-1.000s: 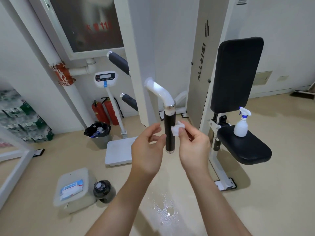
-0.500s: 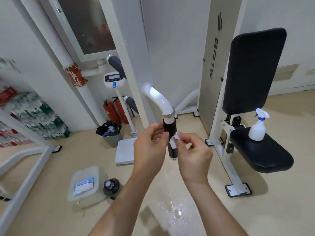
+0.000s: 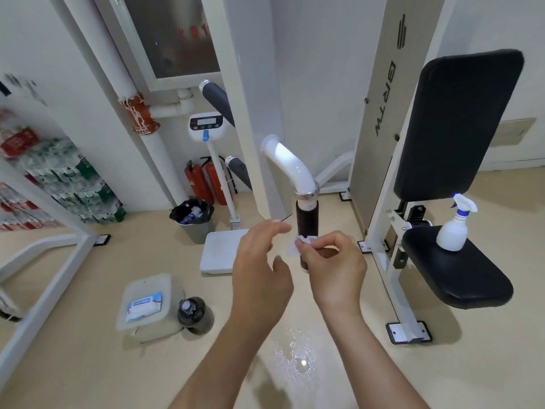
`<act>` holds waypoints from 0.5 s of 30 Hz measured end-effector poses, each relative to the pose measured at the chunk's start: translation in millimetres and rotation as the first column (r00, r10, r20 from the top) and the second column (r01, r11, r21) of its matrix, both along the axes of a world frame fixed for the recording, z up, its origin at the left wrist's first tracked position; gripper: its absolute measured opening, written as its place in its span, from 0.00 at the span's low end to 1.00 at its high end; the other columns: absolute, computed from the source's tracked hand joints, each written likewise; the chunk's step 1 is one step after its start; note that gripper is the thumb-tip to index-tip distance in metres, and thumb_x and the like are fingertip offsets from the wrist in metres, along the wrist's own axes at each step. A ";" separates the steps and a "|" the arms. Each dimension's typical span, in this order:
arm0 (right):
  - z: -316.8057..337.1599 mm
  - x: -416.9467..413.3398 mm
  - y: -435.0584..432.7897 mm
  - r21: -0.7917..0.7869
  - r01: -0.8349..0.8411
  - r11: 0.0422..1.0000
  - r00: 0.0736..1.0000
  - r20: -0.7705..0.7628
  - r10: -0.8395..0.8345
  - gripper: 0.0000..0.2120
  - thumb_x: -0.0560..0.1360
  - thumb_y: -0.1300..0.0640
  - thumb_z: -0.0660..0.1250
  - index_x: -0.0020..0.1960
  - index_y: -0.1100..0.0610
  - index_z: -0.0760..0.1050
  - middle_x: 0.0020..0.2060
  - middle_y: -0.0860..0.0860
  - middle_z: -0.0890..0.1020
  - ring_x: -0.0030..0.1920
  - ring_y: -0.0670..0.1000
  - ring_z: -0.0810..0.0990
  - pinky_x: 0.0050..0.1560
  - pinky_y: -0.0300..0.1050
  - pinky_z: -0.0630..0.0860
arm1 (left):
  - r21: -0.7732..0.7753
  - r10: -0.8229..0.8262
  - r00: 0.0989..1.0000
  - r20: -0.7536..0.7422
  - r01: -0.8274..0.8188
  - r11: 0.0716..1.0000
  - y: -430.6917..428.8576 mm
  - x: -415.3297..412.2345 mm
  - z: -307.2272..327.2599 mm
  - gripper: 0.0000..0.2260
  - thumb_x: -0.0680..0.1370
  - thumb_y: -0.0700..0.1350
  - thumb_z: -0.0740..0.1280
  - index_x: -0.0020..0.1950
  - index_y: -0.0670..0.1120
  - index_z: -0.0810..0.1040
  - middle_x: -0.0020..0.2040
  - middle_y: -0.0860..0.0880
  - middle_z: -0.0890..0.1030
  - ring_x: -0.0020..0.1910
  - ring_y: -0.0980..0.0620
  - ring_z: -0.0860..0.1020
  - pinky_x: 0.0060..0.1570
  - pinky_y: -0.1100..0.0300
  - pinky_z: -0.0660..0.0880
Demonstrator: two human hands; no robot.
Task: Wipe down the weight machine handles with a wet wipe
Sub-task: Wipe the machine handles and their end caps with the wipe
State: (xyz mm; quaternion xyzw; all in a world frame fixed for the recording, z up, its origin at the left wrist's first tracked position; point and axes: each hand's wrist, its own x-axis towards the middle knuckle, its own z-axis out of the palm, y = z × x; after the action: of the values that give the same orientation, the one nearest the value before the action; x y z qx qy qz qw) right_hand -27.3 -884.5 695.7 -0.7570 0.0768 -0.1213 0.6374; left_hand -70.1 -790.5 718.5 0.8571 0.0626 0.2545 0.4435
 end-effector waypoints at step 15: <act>32.8 11.0 -35.7 0.100 -0.391 0.915 0.908 -0.123 0.401 0.10 0.75 0.65 0.67 0.54 0.55 0.80 0.36 0.49 0.82 0.33 0.43 0.80 0.33 0.34 0.75 | -0.429 0.042 0.978 -0.206 -0.128 0.894 -14.1 20.0 -10.0 0.07 0.70 0.48 0.75 0.46 0.54 0.80 0.38 0.57 0.83 0.40 0.63 0.80 0.41 0.72 0.73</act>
State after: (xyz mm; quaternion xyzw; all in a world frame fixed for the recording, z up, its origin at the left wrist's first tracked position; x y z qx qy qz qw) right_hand -16.3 -920.2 728.5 -0.7397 -0.0291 0.0673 0.6689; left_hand -50.1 -804.6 708.5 0.7517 0.1983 0.1696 0.6057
